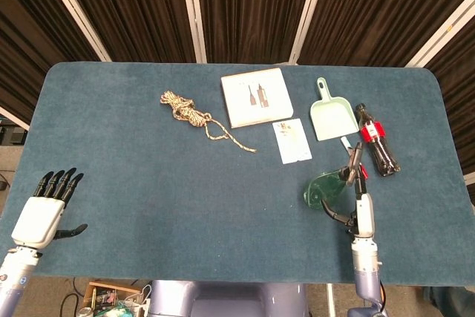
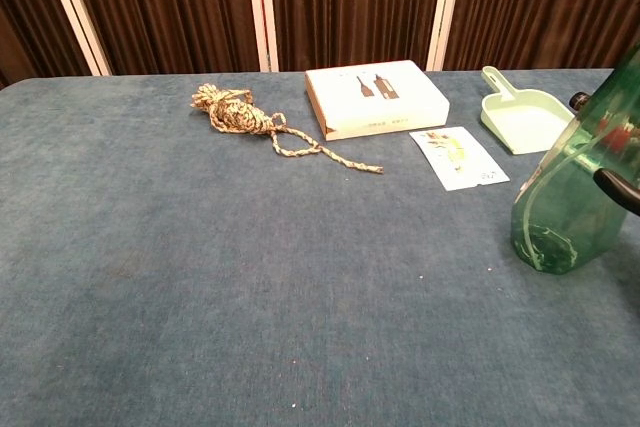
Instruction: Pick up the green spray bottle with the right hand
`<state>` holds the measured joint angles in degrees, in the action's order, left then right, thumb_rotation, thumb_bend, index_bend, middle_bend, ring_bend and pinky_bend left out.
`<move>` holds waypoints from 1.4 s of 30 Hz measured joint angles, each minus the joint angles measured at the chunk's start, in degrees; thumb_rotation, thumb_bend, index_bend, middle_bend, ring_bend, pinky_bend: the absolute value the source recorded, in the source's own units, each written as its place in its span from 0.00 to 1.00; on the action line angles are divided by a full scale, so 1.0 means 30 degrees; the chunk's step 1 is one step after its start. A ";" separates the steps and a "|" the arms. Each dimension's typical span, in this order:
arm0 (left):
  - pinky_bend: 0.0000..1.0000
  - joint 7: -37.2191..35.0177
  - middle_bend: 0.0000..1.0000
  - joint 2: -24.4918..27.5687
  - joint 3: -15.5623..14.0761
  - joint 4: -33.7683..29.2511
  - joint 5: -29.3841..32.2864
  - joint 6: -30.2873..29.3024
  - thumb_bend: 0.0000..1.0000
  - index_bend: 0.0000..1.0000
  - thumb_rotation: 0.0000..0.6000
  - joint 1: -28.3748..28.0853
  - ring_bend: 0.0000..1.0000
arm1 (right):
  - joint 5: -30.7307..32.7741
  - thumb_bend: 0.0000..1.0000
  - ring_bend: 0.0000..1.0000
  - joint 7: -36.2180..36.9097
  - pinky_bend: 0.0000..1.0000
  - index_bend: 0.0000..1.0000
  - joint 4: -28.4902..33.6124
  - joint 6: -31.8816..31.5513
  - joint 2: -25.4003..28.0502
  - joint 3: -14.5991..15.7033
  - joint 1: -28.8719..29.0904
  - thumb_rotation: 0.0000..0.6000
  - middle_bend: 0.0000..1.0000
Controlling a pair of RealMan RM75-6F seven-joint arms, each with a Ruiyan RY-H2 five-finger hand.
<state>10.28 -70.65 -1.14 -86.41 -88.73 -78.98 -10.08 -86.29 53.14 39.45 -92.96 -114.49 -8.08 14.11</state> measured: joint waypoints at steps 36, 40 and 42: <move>0.01 -0.0482 0.00 0.0407 -0.0240 -0.0180 -0.1234 -0.1828 0.06 0.00 1.00 0.0708 0.00 | 0.1805 0.28 0.00 -1.9979 0.00 0.00 1.6580 0.2400 1.4576 0.2060 -0.1608 1.00 0.00; 0.01 -0.0324 0.00 0.0321 -0.0303 -0.0139 -0.1505 -0.2106 0.06 0.00 1.00 0.0802 0.00 | 0.2892 0.28 0.00 -2.0991 0.00 0.00 1.8395 0.2666 1.6132 0.2300 -0.2421 1.00 0.00; 0.01 -0.0233 0.00 0.0296 -0.0348 -0.0140 -0.1698 -0.2324 0.06 0.00 1.00 0.0873 0.00 | 0.2703 0.28 0.00 -2.1029 0.00 0.00 1.8744 0.2744 1.6435 0.2434 -0.2677 1.00 0.00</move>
<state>9.58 -69.76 -2.18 -86.83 -93.83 -85.96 -7.46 -78.18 -9.94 95.68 -84.73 -65.18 -0.77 6.08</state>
